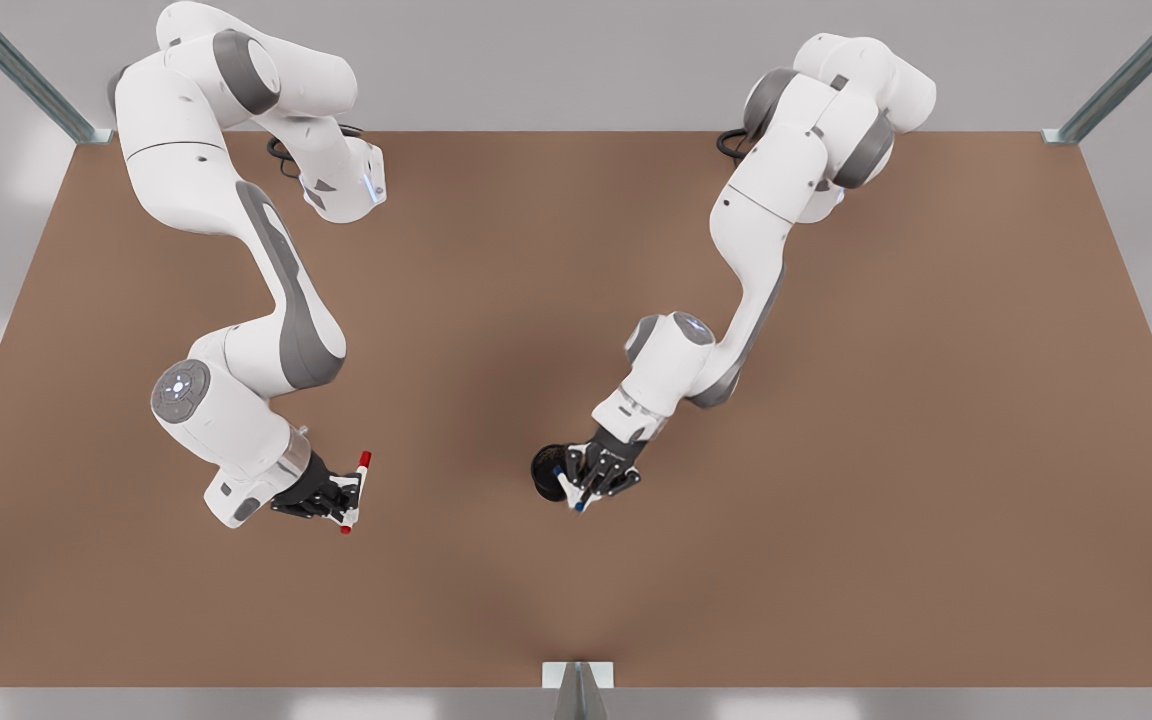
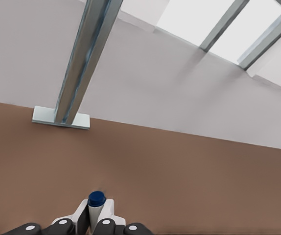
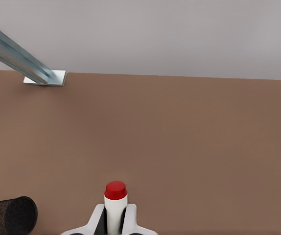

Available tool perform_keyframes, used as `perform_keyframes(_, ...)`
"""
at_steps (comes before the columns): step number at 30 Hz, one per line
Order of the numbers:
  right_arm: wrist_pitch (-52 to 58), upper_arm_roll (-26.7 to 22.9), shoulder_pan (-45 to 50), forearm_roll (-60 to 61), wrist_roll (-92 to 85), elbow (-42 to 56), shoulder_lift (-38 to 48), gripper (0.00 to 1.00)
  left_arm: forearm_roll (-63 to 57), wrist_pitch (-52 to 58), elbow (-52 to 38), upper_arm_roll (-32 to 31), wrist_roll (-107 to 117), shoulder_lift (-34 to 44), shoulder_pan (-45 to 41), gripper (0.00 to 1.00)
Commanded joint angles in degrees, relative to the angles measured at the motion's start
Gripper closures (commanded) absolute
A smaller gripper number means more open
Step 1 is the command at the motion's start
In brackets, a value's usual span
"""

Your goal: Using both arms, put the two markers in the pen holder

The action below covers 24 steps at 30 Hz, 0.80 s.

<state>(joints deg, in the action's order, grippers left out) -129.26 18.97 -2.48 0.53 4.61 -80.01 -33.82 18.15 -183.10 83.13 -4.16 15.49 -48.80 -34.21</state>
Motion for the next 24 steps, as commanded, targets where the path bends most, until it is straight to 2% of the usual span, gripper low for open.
perform_keyframes(1,0.32,0.01,-0.07,-0.80,2.60,0.03,0.07,0.79,-0.13,-2.79,1.33,-0.15,0.85,0.20,-0.07,0.79)
perform_keyframes(3,0.41,0.01,-0.25,-0.80,2.51,0.03,0.07,0.79,-0.13,-3.06,1.68,-0.24,0.85,0.11,-0.60,0.79)
perform_keyframes(4,0.41,0.01,-0.25,-0.80,2.51,0.03,0.07,0.79,-0.13,-2.97,1.68,-0.24,0.94,0.11,-0.60,0.41)
perform_keyframes(5,0.32,0.01,-0.25,-0.80,2.42,0.03,0.07,0.79,-0.13,-2.97,1.60,-0.24,0.68,0.20,-1.39,0.21)
perform_keyframes(6,0.41,0.01,-0.25,-0.80,2.51,0.03,0.07,0.79,-0.13,-2.97,1.60,-0.24,0.68,0.11,-2.09,0.18)
perform_keyframes(8,0.32,0.01,-0.16,-0.80,2.51,0.03,0.07,0.79,-0.13,-3.06,1.60,-0.15,0.68,0.20,-3.06,0.01)
perform_keyframes(10,0.32,0.10,0.19,-0.80,3.12,0.20,0.07,0.79,-0.04,-0.96,1.77,-0.15,0.94,2.12,-2.79,0.01)
perform_keyframes(11,0.23,1.15,0.28,-0.80,3.21,0.55,0.16,0.79,-0.13,5.61,1.60,-0.15,0.77,4.14,-0.69,0.01)
perform_keyframes(12,-0.03,1.42,1.60,-0.80,3.39,0.82,0.16,0.79,-0.13,19.43,0.72,-0.24,-0.11,8.54,2.83,0.01)
perform_keyframes(13,-0.29,1.42,3.09,-0.80,3.39,2.05,0.16,0.79,-0.13,28.21,0.72,-0.24,-0.29,11.09,6.17,0.00)
perform_keyframes(15,-5.48,1.42,5.46,-0.62,3.39,2.49,0.07,0.79,-0.83,56.86,-2.71,0.03,-1.95,17.07,15.57,0.00)
perform_keyframes(17,-9.87,1.86,7.40,-0.62,3.48,2.93,0.07,0.79,-12.24,75.68,-4.29,0.03,-5.83,23.13,22.43,0.00)
perform_keyframes(18,-13.91,1.86,8.89,-0.53,3.39,2.84,-0.01,0.79,-19.63,80.08,-4.47,0.03,-5.91,25.50,23.92,0.00)
perform_keyframes(19,-17.51,1.77,10.48,-0.62,3.30,2.67,-0.10,0.79,-22.01,83.60,-5.26,0.46,-6.79,27.26,24.19,0.00)
perform_keyframes(20,-21.02,1.77,11.44,-0.62,3.39,2.32,-0.98,0.79,-21.67,86.05,-6.31,4.84,-9.24,28.49,23.31,0.00)
perform_keyframes(22,-25.34,1.77,14.43,-0.62,3.48,1.52,-1.86,0.79,-21.58,89.66,-6.84,5.48,-12.24,30.43,24.10,0.00)
perform_keyframes(24,-27.98,1.16,17.33,-0.62,7.07,2.66,-2.03,0.79,-20.61,92.66,-6.14,4.33,-15.41,36.23,28.23,0.00)
